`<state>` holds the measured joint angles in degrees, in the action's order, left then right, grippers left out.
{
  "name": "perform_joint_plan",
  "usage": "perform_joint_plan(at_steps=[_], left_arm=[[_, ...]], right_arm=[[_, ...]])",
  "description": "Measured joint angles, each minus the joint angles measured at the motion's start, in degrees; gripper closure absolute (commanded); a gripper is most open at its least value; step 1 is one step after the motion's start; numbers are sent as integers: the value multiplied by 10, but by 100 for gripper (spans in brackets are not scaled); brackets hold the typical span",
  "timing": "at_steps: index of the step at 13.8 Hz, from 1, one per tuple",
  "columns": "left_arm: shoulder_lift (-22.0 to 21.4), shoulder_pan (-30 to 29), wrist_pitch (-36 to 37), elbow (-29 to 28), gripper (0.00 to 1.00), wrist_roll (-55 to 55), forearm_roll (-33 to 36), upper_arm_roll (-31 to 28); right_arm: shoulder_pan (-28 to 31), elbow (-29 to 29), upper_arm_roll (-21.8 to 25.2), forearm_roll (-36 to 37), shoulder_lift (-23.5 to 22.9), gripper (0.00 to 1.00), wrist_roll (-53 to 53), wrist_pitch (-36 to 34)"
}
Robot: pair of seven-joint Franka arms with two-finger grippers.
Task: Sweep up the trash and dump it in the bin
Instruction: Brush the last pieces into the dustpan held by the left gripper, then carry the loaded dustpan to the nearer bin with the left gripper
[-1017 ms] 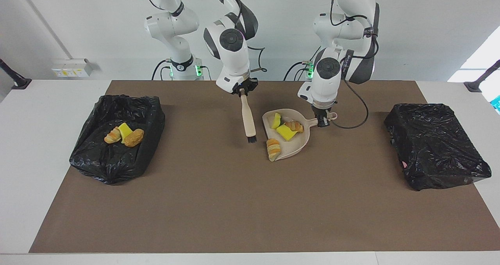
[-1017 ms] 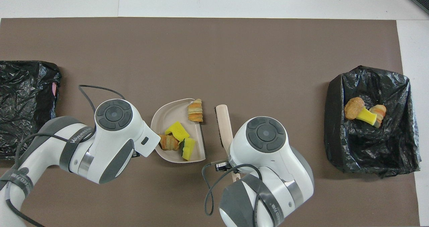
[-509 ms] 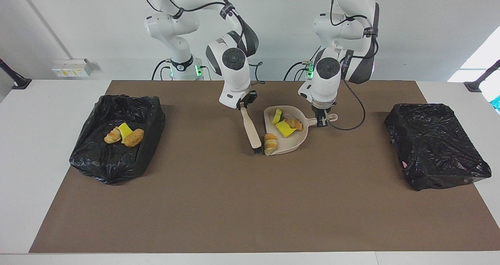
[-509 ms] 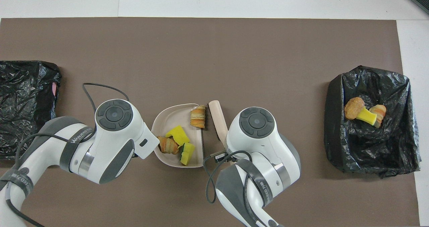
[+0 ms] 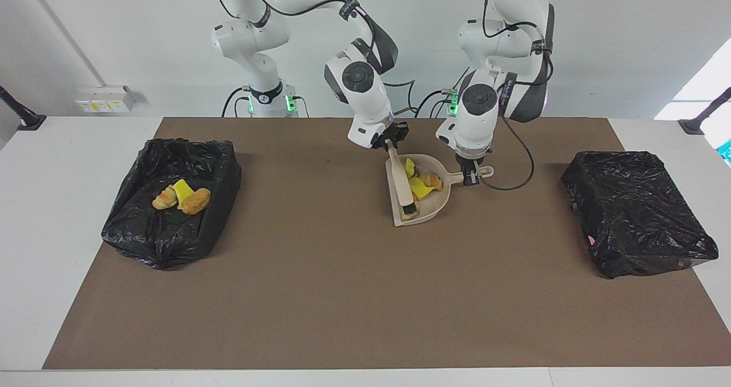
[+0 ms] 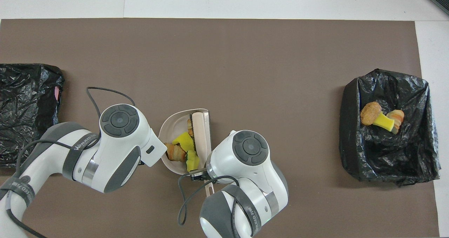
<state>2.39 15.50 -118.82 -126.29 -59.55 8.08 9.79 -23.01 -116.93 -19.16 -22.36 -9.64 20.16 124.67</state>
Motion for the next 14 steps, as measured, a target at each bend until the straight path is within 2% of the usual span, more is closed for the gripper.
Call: perform_joint_plan(at_steps=[3, 7, 10, 14], left_arm=[[0, 0, 1, 0, 100, 14, 0, 0], [0, -1, 0, -1, 100, 36, 0, 0], [-4, -23, 0, 1, 100, 47, 0, -2], [-31, -99, 4, 3, 100, 54, 0, -6]], right_arm=[[23, 3, 5, 0, 4, 100, 0, -27], [62, 19, 8, 39, 43, 100, 3, -130], [53, 16, 5, 86, 80, 100, 61, -182], [13, -15, 0, 101, 113, 100, 111, -202]])
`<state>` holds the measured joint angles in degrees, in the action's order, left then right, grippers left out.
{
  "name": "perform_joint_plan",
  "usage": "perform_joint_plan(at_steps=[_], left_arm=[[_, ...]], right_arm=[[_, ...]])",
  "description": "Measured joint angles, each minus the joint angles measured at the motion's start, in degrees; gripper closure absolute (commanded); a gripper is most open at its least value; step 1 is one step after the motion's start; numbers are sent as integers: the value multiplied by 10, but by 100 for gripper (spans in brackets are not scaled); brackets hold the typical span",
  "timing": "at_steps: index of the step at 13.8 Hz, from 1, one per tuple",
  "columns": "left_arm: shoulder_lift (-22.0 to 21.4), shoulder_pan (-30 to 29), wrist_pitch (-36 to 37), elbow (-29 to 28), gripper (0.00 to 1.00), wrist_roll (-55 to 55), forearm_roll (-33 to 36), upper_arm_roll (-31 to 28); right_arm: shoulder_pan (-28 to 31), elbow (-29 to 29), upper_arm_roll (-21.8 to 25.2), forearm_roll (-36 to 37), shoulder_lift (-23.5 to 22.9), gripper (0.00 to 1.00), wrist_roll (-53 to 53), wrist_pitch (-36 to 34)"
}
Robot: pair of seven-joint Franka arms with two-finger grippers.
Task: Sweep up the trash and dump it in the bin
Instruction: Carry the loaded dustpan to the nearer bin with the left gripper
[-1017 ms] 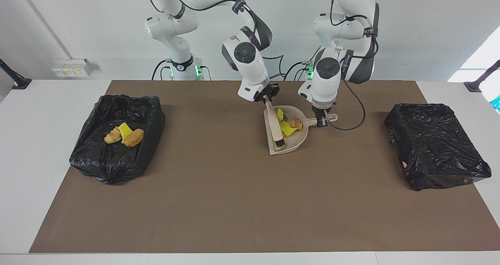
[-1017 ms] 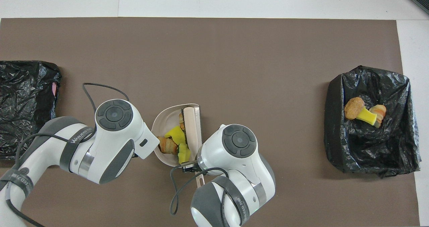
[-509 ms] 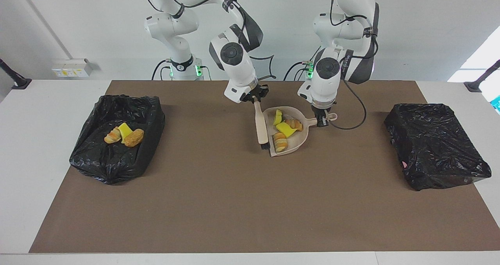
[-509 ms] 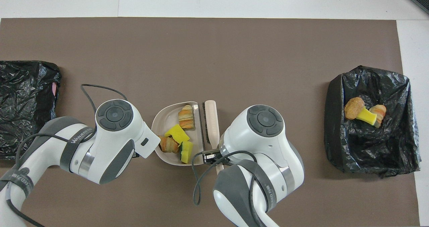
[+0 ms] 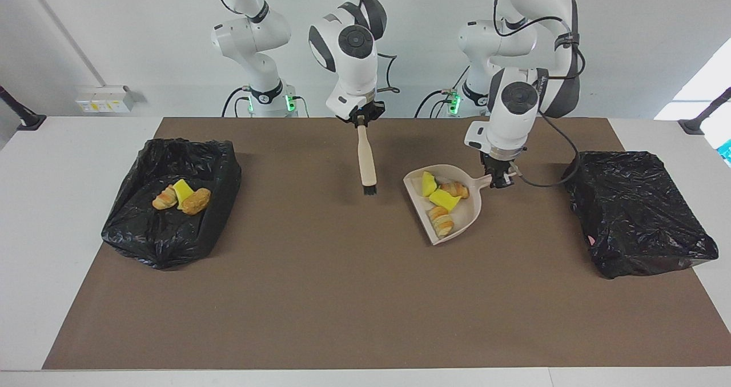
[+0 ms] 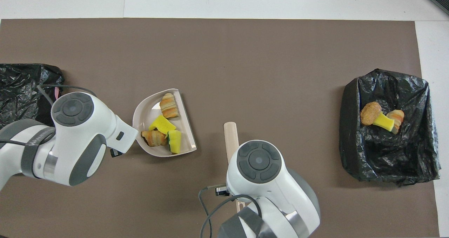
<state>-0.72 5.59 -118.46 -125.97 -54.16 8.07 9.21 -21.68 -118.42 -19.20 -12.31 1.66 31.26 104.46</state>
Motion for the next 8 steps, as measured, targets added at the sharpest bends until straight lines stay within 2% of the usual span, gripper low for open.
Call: perform_joint_plan(at_steps=[4, 8], left_arm=[[-45, -91, 63, 28, 100, 3, -1, -3], [-55, -162, 107, 85, 100, -2, -1, -5]], right_arm=[[-71, -25, -4, 0, 6, 100, 73, 27], [-118, -49, -4, 0, -25, 100, 131, 113]])
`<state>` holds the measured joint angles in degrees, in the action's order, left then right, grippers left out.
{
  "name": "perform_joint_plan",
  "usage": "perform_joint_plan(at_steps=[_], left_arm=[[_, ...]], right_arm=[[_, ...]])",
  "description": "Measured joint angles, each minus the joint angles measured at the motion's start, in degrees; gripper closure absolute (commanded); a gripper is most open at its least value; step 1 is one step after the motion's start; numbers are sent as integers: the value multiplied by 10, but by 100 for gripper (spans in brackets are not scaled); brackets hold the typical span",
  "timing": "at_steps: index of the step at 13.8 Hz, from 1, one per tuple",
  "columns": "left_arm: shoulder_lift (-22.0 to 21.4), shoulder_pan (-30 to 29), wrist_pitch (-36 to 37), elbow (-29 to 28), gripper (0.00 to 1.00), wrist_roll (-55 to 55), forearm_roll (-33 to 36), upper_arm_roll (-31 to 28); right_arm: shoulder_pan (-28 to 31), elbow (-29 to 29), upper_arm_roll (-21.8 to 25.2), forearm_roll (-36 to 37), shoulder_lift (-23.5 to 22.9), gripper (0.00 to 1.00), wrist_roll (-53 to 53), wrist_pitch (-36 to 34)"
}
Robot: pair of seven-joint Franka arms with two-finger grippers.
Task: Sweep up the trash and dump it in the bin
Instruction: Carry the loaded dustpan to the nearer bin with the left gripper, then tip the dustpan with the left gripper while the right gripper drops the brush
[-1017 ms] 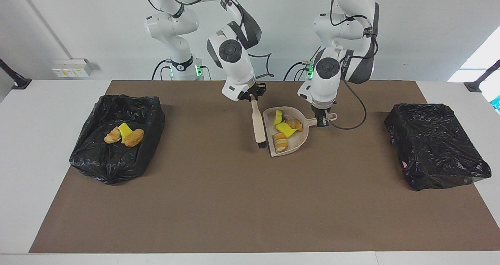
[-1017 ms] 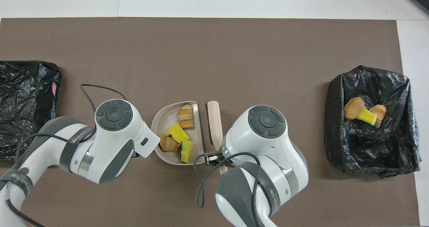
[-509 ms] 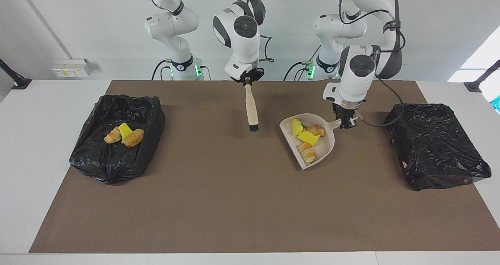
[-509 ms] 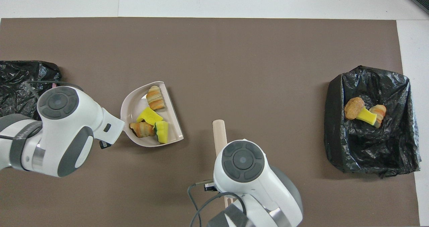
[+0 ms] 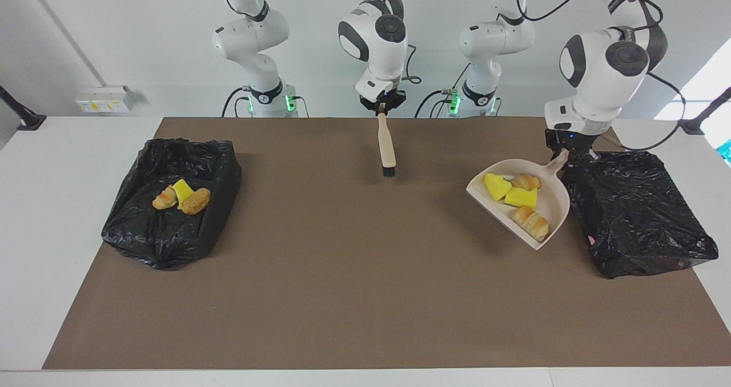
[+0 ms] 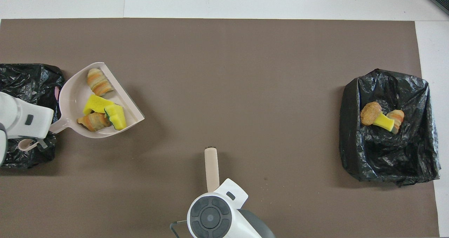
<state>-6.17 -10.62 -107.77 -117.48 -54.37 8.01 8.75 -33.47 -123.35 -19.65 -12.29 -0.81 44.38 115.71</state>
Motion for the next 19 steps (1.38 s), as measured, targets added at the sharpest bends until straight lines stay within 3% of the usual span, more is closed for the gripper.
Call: perform_joint_plan(at_steps=[4, 5, 6, 10, 14, 19], left_arm=[[6, -96, 44, 52, 100, -71, -30, 0], [11, -127, 55, 66, 100, -104, -38, -1], [15, -158, 64, 78, 100, -138, -42, -4], [28, -230, 118, 123, 100, -241, -53, -21], [51, -237, 123, 168, 100, -311, -25, -57], [155, -277, 85, 267, 100, -401, 52, -66]], right_arm=[[-16, -12, 0, 0, -43, 97, 11, 51], [-16, -12, 0, 0, -47, 8, 11, 52], [-16, -12, 1, 0, -48, 0, 11, 52], [-13, 26, 6, 13, -48, 0, 11, 18], [41, 124, 10, 21, -39, 0, -9, -100], [132, 243, 14, 22, -33, 0, -130, -256]])
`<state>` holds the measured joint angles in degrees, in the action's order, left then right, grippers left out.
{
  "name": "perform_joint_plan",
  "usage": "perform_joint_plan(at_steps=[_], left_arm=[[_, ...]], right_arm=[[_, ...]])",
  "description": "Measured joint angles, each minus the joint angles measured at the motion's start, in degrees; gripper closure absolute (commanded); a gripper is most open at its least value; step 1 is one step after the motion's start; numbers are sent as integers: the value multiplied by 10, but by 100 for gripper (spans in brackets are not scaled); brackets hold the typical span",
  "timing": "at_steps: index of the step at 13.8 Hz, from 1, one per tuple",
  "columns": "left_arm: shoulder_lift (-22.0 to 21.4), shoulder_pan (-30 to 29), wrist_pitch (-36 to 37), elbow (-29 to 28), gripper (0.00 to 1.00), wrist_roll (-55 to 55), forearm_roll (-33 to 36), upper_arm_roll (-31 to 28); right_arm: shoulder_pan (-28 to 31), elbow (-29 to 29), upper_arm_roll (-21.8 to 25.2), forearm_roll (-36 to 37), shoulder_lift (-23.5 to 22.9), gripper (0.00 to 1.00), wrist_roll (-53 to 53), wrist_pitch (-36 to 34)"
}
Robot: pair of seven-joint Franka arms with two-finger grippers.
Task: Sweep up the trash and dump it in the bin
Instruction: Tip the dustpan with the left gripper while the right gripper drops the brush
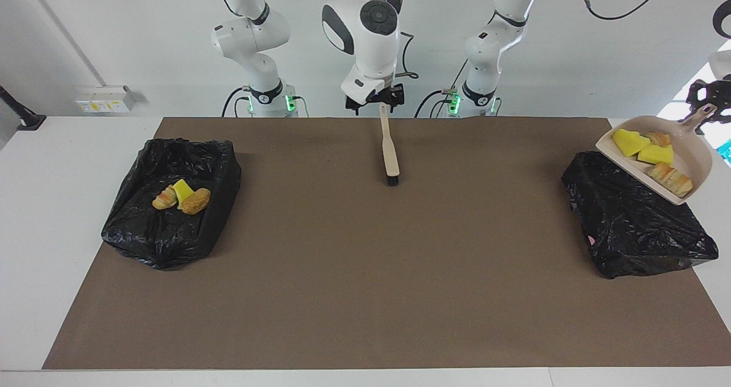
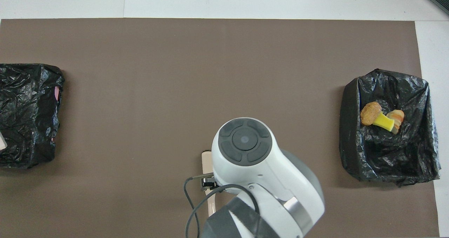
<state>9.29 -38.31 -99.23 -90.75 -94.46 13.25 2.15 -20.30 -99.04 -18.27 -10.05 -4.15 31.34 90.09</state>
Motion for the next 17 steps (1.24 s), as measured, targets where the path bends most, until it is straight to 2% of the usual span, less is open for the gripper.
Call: perform_joint_plan(at_steps=[2, 4, 7, 10, 13, 17], left_arm=[[24, -3, -18, 23, 100, -12, 45, 2], [30, 7, -41, 29, 100, -13, 104, 11], [36, 57, -52, 29, 100, -9, 178, 16], [56, 100, -55, 28, 100, 12, 258, 17], [66, 114, -55, 28, 100, 20, 293, 17], [66, 162, -33, 28, 100, 38, 366, 16]], right_arm=[[33, 34, 2, 7, 1, 0, -64, -42], [73, 66, 5, 20, 1, 0, -127, -83], [128, 93, 9, 52, 5, 0, -216, -116], [163, 105, 9, 85, 11, 0, -278, -123], [190, 111, 13, 103, 19, 0, -321, -123], [197, 112, 31, 111, 23, 0, -330, -123]])
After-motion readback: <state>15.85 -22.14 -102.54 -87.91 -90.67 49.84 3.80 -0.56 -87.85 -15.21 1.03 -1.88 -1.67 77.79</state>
